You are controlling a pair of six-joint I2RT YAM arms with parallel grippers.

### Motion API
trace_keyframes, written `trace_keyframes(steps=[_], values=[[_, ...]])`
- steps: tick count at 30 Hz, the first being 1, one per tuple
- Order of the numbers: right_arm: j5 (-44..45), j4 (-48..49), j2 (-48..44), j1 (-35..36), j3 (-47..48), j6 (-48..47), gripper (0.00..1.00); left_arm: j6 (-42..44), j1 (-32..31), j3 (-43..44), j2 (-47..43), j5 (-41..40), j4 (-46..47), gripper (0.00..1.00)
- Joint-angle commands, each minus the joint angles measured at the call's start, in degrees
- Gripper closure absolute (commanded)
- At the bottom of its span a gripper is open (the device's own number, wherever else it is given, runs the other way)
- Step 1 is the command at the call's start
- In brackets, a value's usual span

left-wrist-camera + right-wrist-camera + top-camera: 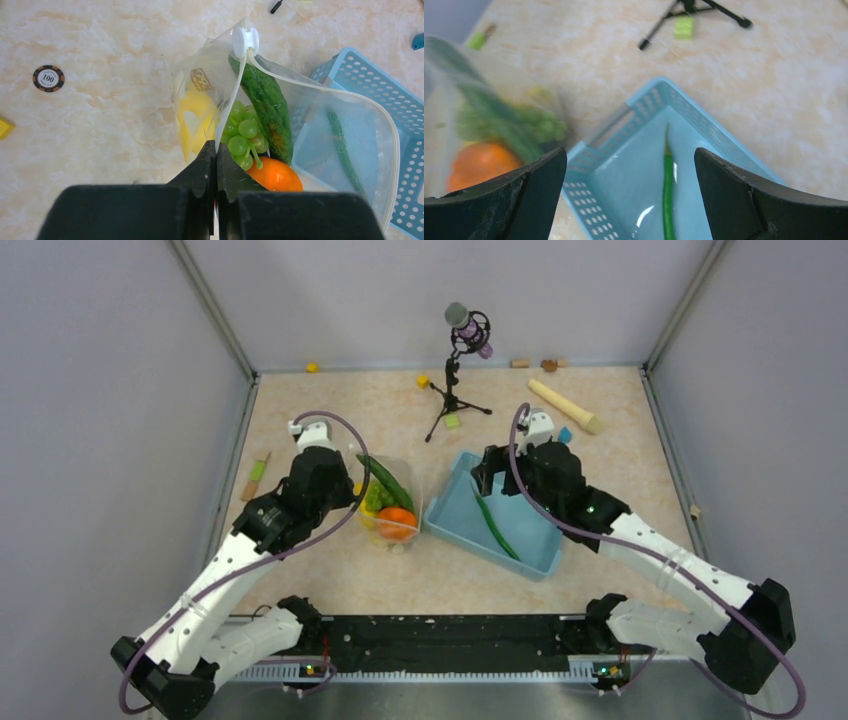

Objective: Place the food in the zip-top bag and seal the zipper

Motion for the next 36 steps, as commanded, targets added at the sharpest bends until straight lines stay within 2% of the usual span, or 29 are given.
trace_keyframes(steps=[1, 7, 14, 21, 28, 32, 34, 36], values=[[4.87, -7.44, 3.24, -4.68, -2.36, 6.85, 0.05, 0.39, 0.28, -1.18, -1.89, 0.89, 3.71, 1.00], [0.47, -9.03, 15.25, -5.70, 2.60, 4.88, 0.19, 0.08, 0.25, -2.83, -4.92, 0.87, 5.05, 1.00], [-5.45, -8.49, 27.72, -5.65, 5.87, 3.36, 0.41, -0.19, 0.30, -5.12, -8.08, 0.64, 6.91, 1.00], [-6.25, -9.89, 33.01, -5.16, 7.62, 2.01, 0.50, -0.07, 0.28, -5.35, -7.66, 1.35, 7.18, 1.00], [1.31, -15.00, 35.85, -1.82, 8.34, 2.62, 0.52, 0.01, 0.29, -5.69, -7.81, 1.15, 7.54, 1.00], [1.51, -15.53, 37.81, -0.96, 8.36, 3.97, 0.56, -0.01, 0.25, -5.70, -7.48, 1.48, 7.54, 1.00], [1.67, -15.64, 38.86, -0.95, 8.23, 4.40, 0.61, -0.03, 0.30, -5.79, -7.50, 1.35, 7.54, 1.00], [2.30, -15.60, 39.40, -0.95, 8.19, 4.92, 0.69, -0.10, 0.30, -5.79, -7.51, 1.38, 7.53, 1.00]])
